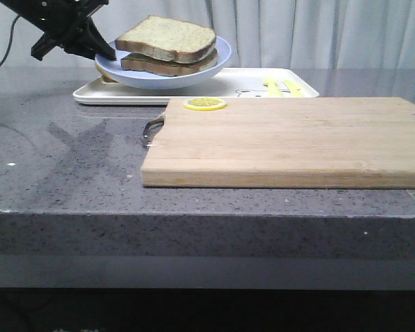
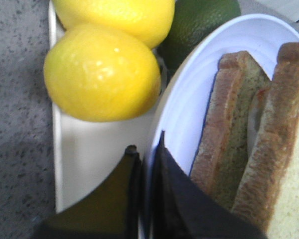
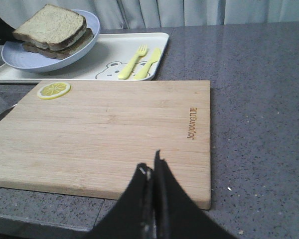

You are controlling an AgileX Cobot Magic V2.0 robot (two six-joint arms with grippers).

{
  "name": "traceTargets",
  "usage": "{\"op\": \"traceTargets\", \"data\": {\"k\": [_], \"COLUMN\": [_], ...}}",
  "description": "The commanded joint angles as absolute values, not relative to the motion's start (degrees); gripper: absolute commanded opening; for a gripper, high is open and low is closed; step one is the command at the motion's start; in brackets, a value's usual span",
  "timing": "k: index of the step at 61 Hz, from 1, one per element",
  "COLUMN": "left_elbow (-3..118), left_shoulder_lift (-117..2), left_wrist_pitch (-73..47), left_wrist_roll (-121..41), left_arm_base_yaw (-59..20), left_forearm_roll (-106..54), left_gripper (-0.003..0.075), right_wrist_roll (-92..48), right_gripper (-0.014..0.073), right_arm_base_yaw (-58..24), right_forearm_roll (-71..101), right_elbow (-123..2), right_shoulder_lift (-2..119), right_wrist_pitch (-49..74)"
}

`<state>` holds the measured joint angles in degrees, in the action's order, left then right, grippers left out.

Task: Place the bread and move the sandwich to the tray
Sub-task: 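Carry the plate with the left gripper and lower it onto the white tray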

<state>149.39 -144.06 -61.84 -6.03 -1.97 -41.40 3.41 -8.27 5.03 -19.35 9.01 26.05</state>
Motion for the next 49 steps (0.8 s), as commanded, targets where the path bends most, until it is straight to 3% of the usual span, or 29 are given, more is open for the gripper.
{"op": "traceTargets", "data": {"k": [1, 49], "left_elbow": [151.83, 151.83], "left_shoulder_lift": [-139.29, -143.02], "left_wrist_pitch": [-55.85, -54.73], "left_wrist_roll": [-4.73, -6.33], "left_arm_base_yaw": [-3.17, -5.82], "left_forearm_roll": [-47.58, -46.19], "left_gripper": [-0.0020, -0.0020], "right_wrist_roll": [3.28, 3.28], "right_gripper": [-0.0059, -0.0059], "right_arm_base_yaw": [-8.12, -8.12], "right_forearm_roll": [5.25, 5.25], "right_elbow": [-20.85, -20.74], "right_shoulder_lift": [9.55, 9.66], "right_wrist_pitch": [21.89, 21.90]}}
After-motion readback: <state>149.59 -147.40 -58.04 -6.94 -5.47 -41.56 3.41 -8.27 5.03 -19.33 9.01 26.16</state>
